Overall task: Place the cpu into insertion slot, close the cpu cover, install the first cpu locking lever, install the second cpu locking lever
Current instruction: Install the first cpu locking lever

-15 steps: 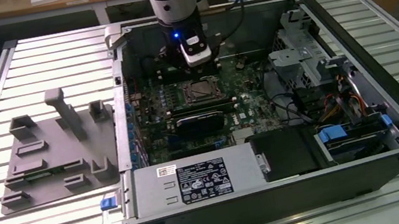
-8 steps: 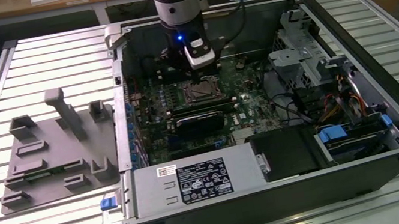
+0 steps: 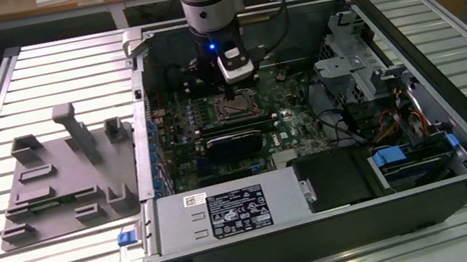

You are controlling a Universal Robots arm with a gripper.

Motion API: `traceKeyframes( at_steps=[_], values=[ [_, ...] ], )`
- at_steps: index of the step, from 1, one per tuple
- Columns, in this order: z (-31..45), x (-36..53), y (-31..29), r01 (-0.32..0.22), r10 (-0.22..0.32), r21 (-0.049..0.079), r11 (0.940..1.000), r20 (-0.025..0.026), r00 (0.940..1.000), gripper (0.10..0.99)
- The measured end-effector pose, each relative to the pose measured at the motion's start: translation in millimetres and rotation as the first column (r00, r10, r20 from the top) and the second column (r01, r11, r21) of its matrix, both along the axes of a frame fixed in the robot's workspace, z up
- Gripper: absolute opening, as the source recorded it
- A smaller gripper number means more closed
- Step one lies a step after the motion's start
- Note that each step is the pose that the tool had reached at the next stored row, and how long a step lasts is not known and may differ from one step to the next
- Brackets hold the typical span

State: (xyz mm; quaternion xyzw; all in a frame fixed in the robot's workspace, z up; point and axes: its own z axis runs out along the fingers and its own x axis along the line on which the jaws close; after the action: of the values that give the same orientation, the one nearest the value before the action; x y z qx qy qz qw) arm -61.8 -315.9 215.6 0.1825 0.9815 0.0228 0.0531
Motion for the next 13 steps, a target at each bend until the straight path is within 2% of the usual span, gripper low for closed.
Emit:
traceKeyframes(
  at_steps=[9, 11, 13],
  values=[
    [-4.1, 6.2, -0.1, -0.079, 0.079, 0.000, 0.9969, -0.0026, 0.9969, 0.106],
    [-5.1, 7.1, -0.1, -0.096, 0.096, -0.001, 0.9953, -0.0052, 0.9953, 0.106],
    [-5.2, 7.2, -0.3, -0.106, 0.106, -0.010, 0.9943, -0.0094, 0.9943, 0.106]
  ],
)
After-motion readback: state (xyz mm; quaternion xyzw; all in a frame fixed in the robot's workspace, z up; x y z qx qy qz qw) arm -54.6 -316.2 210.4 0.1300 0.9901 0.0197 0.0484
